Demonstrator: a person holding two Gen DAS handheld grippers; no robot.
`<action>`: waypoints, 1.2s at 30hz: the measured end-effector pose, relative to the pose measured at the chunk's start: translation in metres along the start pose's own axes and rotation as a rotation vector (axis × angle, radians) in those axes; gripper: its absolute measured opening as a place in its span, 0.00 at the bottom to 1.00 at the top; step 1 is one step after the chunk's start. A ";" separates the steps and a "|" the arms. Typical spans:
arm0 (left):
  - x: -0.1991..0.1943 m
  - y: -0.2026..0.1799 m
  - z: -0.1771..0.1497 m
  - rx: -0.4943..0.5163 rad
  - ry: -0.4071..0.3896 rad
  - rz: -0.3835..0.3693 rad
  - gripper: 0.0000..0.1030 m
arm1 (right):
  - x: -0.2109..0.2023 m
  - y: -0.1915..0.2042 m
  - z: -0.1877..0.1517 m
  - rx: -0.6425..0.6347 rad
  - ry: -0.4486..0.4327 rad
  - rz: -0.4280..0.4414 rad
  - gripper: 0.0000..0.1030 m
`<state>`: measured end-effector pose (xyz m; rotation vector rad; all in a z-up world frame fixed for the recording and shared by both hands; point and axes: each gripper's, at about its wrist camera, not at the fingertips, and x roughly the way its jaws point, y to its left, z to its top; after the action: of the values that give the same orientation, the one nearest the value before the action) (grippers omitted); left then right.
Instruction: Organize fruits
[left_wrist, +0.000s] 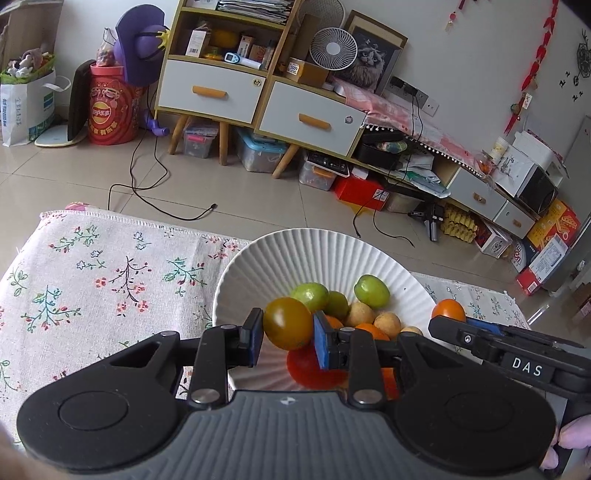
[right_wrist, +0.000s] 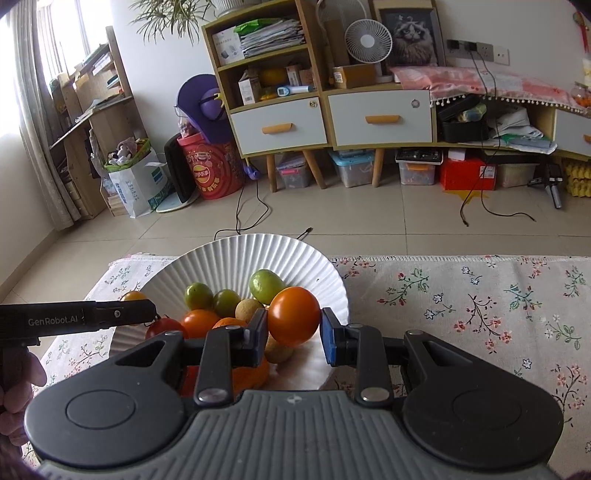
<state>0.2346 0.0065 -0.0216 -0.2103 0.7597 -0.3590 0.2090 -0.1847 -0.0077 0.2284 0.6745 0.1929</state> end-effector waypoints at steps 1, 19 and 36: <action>0.001 0.000 0.000 -0.001 -0.001 -0.001 0.27 | 0.002 -0.001 0.000 0.006 0.002 0.001 0.26; -0.036 -0.003 -0.011 0.054 -0.020 0.054 0.52 | -0.028 -0.003 0.001 0.032 0.010 -0.040 0.50; -0.100 -0.026 -0.051 0.130 0.005 0.255 0.98 | -0.081 0.039 -0.023 -0.083 0.042 -0.136 0.88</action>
<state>0.1256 0.0187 0.0139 0.0104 0.7556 -0.1661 0.1285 -0.1642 0.0333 0.0985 0.7194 0.0953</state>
